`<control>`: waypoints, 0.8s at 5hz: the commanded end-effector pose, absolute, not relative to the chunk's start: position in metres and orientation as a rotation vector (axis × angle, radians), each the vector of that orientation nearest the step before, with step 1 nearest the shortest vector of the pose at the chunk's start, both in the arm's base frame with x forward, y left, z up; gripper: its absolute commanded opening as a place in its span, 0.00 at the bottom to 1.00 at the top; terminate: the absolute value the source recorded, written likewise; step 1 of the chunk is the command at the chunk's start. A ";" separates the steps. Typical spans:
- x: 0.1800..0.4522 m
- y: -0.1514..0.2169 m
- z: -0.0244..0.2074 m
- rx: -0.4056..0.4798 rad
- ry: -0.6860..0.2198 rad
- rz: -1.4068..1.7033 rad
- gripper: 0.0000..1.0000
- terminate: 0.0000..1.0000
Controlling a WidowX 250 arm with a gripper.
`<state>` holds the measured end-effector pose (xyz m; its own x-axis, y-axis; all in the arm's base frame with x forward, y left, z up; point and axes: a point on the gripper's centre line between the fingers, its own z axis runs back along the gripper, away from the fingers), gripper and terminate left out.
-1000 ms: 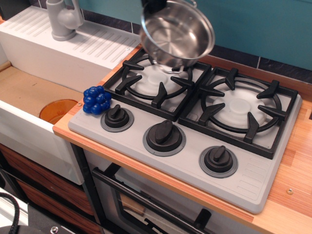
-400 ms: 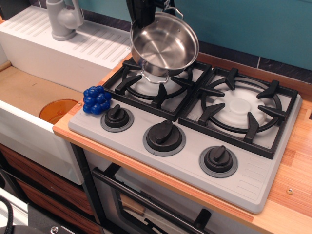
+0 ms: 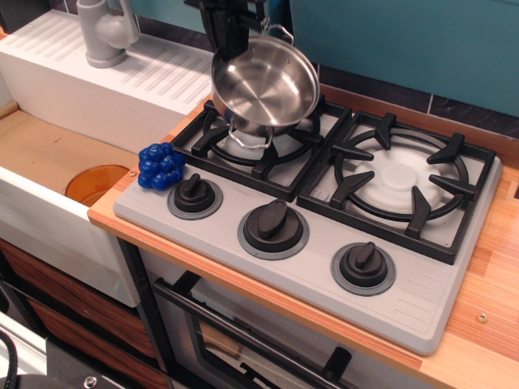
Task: Put pan on stove and put blueberry in pan
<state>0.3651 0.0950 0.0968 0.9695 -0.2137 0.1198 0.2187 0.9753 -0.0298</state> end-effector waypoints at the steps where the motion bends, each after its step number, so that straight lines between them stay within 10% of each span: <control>1: 0.365 0.093 0.117 -0.033 -0.158 -0.225 1.00 0.00; 4: 0.354 0.079 0.146 0.005 -0.109 -0.214 1.00 0.00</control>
